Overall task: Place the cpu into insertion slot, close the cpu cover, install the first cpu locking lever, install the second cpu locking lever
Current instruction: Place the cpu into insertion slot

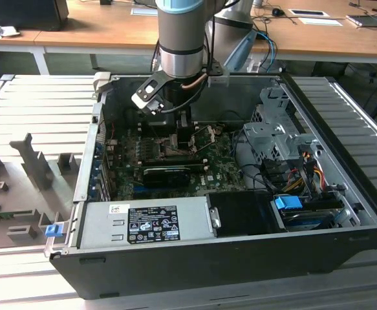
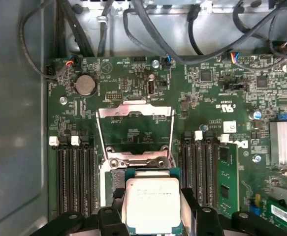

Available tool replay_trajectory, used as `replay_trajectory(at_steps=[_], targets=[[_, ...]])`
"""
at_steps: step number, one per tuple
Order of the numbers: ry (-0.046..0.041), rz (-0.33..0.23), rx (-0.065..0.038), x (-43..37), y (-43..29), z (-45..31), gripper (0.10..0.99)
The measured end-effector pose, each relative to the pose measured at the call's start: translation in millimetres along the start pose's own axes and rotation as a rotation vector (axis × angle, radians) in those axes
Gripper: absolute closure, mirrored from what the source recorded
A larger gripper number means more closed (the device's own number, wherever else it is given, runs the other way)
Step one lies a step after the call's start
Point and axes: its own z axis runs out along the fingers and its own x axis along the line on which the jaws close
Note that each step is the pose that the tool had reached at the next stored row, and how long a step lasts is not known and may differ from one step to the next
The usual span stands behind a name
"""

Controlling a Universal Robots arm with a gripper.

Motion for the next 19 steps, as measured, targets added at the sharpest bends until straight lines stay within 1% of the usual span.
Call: replay_trajectory(at_steps=[1, 3, 6, 10, 13, 17, 19], targets=[[0.0057, -0.003, 0.000, -0.1, -2.5, 1.7, 0.561], [0.0077, -0.029, 0.000, -0.1, -2.9, 6.5, 0.561], [0.0078, -0.029, 0.000, -0.2, -6.4, 9.5, 0.561], [0.0078, -0.028, 0.001, 0.4, -7.1, 16.4, 0.561], [0.0074, -0.027, 0.001, 2.3, -7.4, 19.7, 0.561], [0.0076, -0.027, 0.001, 5.7, -7.5, 20.6, 0.561], [0.0076, -0.026, 0.001, 8.8, -7.7, 22.1, 0.561]])
